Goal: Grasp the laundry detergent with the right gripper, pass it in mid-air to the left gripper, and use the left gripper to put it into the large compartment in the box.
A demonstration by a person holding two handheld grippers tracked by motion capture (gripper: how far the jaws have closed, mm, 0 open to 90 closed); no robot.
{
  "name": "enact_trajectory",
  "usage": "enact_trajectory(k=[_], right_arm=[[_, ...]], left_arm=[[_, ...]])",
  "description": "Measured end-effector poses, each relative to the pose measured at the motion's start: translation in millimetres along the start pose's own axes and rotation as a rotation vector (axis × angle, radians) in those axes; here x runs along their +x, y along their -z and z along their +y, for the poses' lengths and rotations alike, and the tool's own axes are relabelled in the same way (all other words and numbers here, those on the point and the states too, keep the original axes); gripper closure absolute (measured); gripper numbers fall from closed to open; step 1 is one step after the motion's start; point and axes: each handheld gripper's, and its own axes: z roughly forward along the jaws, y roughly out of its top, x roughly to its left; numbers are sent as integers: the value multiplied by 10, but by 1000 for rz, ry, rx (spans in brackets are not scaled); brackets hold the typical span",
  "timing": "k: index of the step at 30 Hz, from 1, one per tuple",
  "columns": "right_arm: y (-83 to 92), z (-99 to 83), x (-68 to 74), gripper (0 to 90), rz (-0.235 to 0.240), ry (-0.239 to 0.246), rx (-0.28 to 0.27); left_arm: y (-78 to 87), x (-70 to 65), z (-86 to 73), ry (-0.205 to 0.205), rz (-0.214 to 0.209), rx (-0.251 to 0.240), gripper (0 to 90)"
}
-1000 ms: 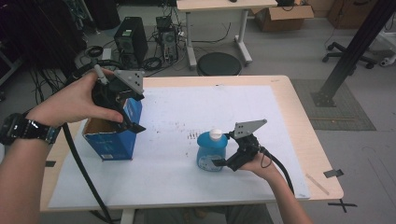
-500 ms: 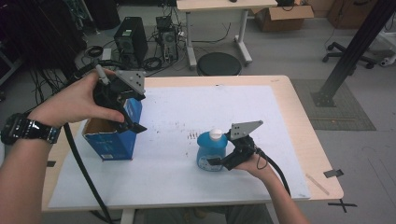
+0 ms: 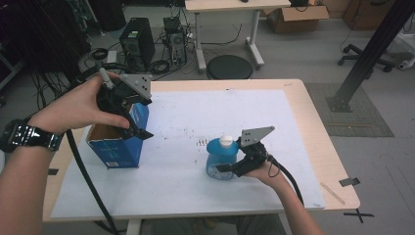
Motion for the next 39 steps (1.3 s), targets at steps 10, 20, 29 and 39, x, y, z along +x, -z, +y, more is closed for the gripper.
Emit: enact_trajectory(k=[10, 20, 29, 39], right_arm=[[16, 0, -9, 279, -4, 2, 4], [16, 2, -10, 316, -3, 12, 4], [16, 0, -2, 364, -3, 23, 8], [8, -16, 6, 388, -10, 33, 4]], left_arm=[[-20, -12, -17, 0, -7, 2, 45], [-4, -22, -18, 0, -5, 3, 45], [-20, -20, -12, 2, -4, 7, 45], [-35, -17, -1, 2, -8, 9, 45]])
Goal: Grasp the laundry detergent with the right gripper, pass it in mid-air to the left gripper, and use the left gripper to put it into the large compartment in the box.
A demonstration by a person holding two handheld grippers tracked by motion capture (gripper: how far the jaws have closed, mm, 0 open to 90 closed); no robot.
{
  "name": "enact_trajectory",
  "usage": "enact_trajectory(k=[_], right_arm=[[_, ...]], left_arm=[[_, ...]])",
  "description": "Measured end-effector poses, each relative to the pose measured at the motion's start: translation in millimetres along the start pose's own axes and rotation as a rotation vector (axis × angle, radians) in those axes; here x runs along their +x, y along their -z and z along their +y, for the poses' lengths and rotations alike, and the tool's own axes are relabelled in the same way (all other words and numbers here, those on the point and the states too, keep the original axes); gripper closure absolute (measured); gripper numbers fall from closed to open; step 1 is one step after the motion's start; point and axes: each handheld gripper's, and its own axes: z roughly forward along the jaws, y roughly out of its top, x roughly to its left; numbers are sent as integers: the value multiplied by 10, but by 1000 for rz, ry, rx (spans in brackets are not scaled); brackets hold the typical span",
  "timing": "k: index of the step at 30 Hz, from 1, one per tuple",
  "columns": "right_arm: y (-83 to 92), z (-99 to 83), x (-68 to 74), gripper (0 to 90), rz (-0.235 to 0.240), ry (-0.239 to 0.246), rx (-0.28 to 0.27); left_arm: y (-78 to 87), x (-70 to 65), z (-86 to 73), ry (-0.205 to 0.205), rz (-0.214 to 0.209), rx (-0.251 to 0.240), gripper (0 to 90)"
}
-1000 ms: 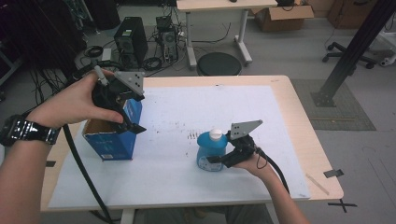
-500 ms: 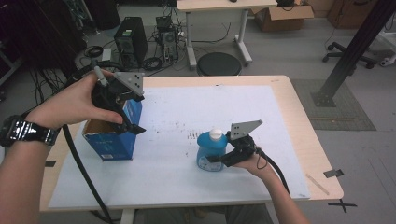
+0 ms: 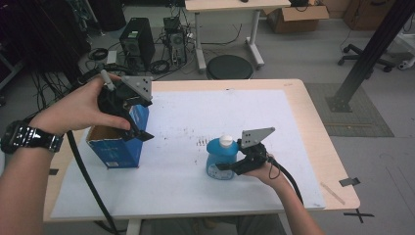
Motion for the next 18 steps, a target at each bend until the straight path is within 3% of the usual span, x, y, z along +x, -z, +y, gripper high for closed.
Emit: enact_trajectory(k=[11, 18], right_arm=[[10, 13, 34, 426, -40, 38, -7], [15, 17, 30, 432, -40, 46, -9]], left_arm=[[-25, 4, 20, -2, -4, 4, 45], [-25, 8, 39, -3, -5, 6, 45]])
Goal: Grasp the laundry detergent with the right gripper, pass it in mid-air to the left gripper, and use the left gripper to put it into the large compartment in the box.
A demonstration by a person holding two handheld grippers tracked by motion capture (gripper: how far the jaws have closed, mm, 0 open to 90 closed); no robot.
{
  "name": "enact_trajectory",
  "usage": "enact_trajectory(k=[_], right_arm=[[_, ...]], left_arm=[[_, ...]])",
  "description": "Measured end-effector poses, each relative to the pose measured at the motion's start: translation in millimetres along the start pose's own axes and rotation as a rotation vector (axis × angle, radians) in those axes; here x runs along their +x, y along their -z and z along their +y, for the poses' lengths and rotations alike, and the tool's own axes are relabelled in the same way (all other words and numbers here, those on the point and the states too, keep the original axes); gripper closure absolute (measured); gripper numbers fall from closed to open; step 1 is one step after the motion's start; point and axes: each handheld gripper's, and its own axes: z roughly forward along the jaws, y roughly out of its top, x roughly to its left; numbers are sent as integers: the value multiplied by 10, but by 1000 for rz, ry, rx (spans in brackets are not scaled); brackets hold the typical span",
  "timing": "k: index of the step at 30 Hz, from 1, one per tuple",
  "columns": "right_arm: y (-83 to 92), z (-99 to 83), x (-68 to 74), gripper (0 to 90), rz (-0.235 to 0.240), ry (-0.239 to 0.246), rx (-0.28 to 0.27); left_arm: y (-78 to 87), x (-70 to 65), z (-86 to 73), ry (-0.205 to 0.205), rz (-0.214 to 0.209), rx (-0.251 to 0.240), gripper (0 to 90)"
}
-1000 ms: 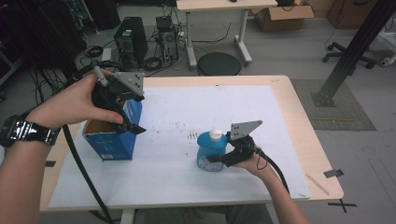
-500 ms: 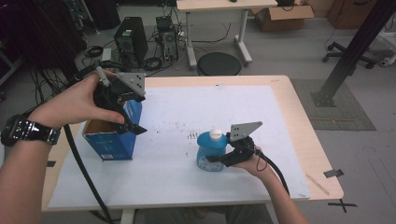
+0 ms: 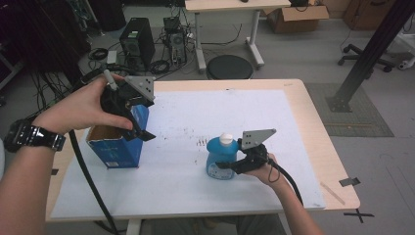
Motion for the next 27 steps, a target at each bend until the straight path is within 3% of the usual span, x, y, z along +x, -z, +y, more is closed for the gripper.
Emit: enact_trajectory(k=[11, 18, 27], right_arm=[[-12, 115, -44, 435, -3, 13, 50], [74, 404, -141, 435, 34, 14, 70], [55, 753, -202, 436, 64, 34, 109]], left_arm=[[23, 4, 46, -5, 1, -3, 45], [43, 16, 110, -16, -1, -3, 45], [52, 22, 221, -19, -9, -6, 44]])
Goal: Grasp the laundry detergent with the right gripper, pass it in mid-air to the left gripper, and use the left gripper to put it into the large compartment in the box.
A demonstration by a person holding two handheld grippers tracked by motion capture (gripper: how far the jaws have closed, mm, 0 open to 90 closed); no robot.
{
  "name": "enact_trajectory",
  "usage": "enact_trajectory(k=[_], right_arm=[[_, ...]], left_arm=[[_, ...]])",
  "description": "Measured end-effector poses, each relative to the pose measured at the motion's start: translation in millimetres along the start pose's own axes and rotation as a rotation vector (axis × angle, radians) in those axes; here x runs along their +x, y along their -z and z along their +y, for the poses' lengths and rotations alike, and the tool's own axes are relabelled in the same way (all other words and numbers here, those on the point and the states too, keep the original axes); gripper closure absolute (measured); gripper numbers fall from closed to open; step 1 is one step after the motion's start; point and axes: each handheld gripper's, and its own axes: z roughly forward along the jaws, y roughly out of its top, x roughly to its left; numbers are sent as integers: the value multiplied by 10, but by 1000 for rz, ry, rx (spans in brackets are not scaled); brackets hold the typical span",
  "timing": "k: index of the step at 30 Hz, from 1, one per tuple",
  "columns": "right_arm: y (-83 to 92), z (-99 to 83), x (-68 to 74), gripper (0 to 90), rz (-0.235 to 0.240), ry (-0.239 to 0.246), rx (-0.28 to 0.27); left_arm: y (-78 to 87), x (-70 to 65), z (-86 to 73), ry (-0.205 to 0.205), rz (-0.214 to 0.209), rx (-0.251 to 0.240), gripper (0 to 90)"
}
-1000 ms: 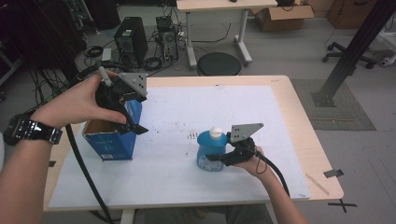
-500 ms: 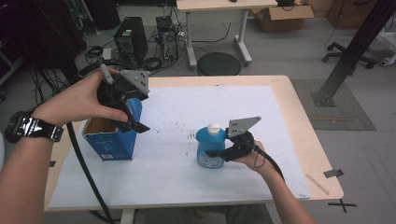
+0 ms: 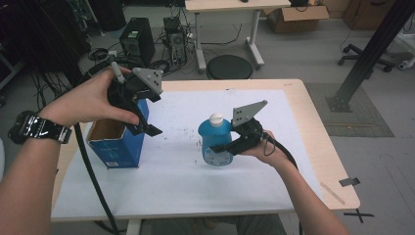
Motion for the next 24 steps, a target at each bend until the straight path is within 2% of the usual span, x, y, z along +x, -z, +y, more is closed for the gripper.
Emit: enact_trajectory(k=[13, 20, 24], right_arm=[[8, 440, -25, 437, 32, 40, 22], [-2, 563, -16, 438, 44, 53, 28], [-24, 642, 19, 438, 56, 70, 39]], left_arm=[[47, -8, 229, 14, 4, -16, 45], [30, -24, 367, 27, -6, -15, 45], [-7, -30, 454, 14, -22, -9, 47]])
